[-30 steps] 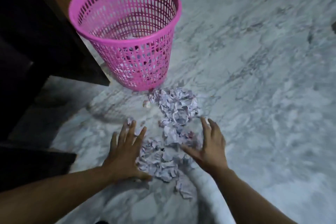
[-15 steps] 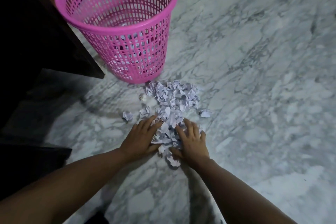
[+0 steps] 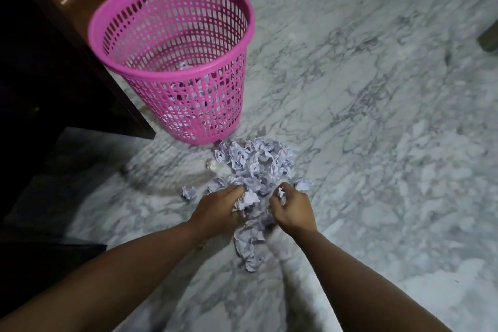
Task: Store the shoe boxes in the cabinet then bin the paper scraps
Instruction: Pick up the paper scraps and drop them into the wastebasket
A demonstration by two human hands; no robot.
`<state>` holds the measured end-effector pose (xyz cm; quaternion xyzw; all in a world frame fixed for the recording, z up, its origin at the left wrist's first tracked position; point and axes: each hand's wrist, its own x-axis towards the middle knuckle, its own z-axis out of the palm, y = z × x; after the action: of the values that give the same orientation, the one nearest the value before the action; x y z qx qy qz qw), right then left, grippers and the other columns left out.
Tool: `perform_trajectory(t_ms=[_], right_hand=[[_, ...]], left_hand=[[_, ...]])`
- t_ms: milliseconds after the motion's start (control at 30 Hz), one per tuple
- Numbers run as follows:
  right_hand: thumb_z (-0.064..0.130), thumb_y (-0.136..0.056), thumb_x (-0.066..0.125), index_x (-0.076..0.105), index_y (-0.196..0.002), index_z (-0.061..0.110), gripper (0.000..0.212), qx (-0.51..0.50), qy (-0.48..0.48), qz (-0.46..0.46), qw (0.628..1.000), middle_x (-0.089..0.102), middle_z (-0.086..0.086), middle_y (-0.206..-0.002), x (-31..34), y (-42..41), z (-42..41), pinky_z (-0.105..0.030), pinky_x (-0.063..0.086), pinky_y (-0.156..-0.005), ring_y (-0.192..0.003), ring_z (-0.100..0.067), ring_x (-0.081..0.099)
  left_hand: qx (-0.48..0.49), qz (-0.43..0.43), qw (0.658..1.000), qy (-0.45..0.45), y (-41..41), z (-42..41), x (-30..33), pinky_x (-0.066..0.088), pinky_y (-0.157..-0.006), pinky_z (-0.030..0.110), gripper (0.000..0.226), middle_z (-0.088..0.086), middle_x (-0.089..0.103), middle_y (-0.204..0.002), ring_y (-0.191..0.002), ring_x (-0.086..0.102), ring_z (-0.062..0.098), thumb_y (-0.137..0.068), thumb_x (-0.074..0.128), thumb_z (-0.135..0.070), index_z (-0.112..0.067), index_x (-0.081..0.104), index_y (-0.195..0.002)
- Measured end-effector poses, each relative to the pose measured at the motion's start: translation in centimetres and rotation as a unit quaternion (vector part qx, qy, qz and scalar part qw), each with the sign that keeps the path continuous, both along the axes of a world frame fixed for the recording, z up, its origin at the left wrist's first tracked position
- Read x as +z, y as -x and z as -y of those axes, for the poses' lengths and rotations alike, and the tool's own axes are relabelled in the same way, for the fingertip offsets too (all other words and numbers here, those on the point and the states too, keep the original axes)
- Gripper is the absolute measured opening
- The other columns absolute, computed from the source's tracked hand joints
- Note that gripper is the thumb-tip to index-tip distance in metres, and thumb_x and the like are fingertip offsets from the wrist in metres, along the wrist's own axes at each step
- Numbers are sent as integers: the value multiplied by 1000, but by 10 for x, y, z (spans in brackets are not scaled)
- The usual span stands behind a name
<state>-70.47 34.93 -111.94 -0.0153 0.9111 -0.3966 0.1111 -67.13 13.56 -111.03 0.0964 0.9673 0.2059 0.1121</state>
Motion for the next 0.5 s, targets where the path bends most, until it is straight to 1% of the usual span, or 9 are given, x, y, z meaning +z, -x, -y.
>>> perform_trajectory(t_ms=[67, 133, 167, 233, 267, 333, 400, 467, 500], right_hand=[[40, -83, 49, 54, -74, 22, 21, -38, 37, -1, 999, 61, -1, -63, 6, 4, 0, -41, 51, -64, -61, -17, 57], [36, -84, 50, 54, -71, 26, 16, -59, 67, 2, 996, 60, 2, -62, 10, 8, 0, -41, 51, -67, -62, -14, 56], [36, -84, 51, 55, -71, 27, 16, -67, 80, 8, 994, 60, 2, -62, 13, 9, 1, -41, 51, -68, -62, -15, 56], [36, -84, 53, 58, -73, 23, 17, -88, 106, 12, 990, 62, -2, -64, 19, 13, 4, -43, 53, -69, -63, -22, 59], [36, -83, 54, 59, -74, 21, 18, -105, 125, 12, 987, 63, -5, -66, 22, 16, 6, -44, 53, -69, -65, -26, 60], [32, -84, 54, 58, -73, 18, 18, -124, 173, 3, 977, 63, -6, -67, 36, 24, 13, -40, 53, -67, -63, -26, 57], [25, -86, 54, 54, -70, 21, 17, -126, 210, -35, 969, 59, -5, -67, 56, 36, 23, -34, 48, -67, -63, -15, 52], [17, -90, 53, 47, -66, 26, 26, -126, 241, -77, 959, 56, -8, -67, 78, 52, 34, -33, 45, -66, -64, -14, 50], [14, -91, 53, 47, -67, 23, 27, -124, 255, -94, 954, 56, -12, -67, 91, 61, 41, -33, 44, -65, -64, -16, 49]], left_hand=[[28, 2, 999, -21, 4, -3, 8, 41, -68, 33, 62, 2, 64, -124, -102, 63, 29, -81, 36, -58, -19, 55, -126], [46, 7, 999, -27, 7, -4, 16, 46, -72, 35, 62, 2, 65, -120, -100, 62, 28, -76, 33, -54, -20, 54, -124], [52, 5, 998, -36, 8, -5, 17, 46, -70, 35, 52, 0, 64, -113, -95, 61, 27, -76, 36, -49, -23, 52, -118], [66, -10, 996, -61, 10, -6, 23, 38, -63, 34, 22, -7, 55, -92, -80, 54, 24, -79, 48, -35, -30, 41, -100], [73, -22, 994, -74, 11, -6, 26, 36, -61, 34, 22, -10, 50, -86, -75, 50, 22, -80, 53, -29, -31, 37, -95], [87, -56, 990, -98, 16, -6, 36, 40, -59, 35, 25, -10, 49, -83, -71, 51, 22, -81, 60, -21, -25, 44, -100], [110, -93, 981, -127, 25, -5, 54, 40, -58, 34, 30, -6, 48, -82, -68, 50, 23, -82, 64, -16, -19, 50, -109], [128, -136, 967, -172, 36, -1, 78, 45, -60, 36, 30, -5, 49, -82, -71, 54, 28, -81, 64, -17, -22, 49, -106], [133, -156, 958, -200, 41, 0, 93, 48, -63, 38, 26, -3, 53, -83, -74, 58, 30, -81, 61, -19, -24, 47, -102]])
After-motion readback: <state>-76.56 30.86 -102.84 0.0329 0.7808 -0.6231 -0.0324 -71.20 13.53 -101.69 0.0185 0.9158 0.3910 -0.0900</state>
